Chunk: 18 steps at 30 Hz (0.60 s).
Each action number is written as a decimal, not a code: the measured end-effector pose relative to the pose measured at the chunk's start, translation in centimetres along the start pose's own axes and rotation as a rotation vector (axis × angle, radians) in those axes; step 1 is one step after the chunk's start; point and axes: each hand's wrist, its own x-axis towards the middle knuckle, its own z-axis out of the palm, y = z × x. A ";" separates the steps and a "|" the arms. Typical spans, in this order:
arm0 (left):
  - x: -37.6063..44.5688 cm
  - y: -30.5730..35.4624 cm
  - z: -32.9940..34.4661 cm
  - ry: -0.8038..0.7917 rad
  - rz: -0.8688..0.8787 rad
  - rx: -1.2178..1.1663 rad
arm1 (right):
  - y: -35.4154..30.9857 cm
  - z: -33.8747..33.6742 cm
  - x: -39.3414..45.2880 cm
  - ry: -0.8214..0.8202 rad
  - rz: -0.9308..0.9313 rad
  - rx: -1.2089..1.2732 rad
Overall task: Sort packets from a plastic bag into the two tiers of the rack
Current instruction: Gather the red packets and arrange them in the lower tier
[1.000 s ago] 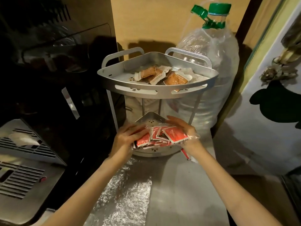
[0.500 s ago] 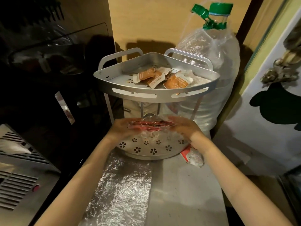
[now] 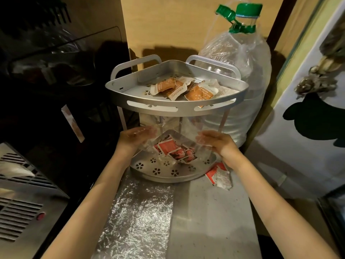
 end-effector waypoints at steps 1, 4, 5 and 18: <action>-0.1 0.2 0.1 0.024 0.008 -0.009 | -0.1 -0.1 -0.1 -0.014 -0.010 0.006; -0.5 0.8 0.4 0.061 0.085 -0.050 | -0.3 -0.4 0.0 -0.038 -0.037 0.113; -0.6 0.7 0.4 0.069 0.117 -0.057 | -0.3 -0.5 0.1 -0.040 -0.039 0.128; -1.3 -4.3 -0.9 -0.101 0.101 0.345 | 0.6 -0.4 0.0 -0.043 -0.029 0.120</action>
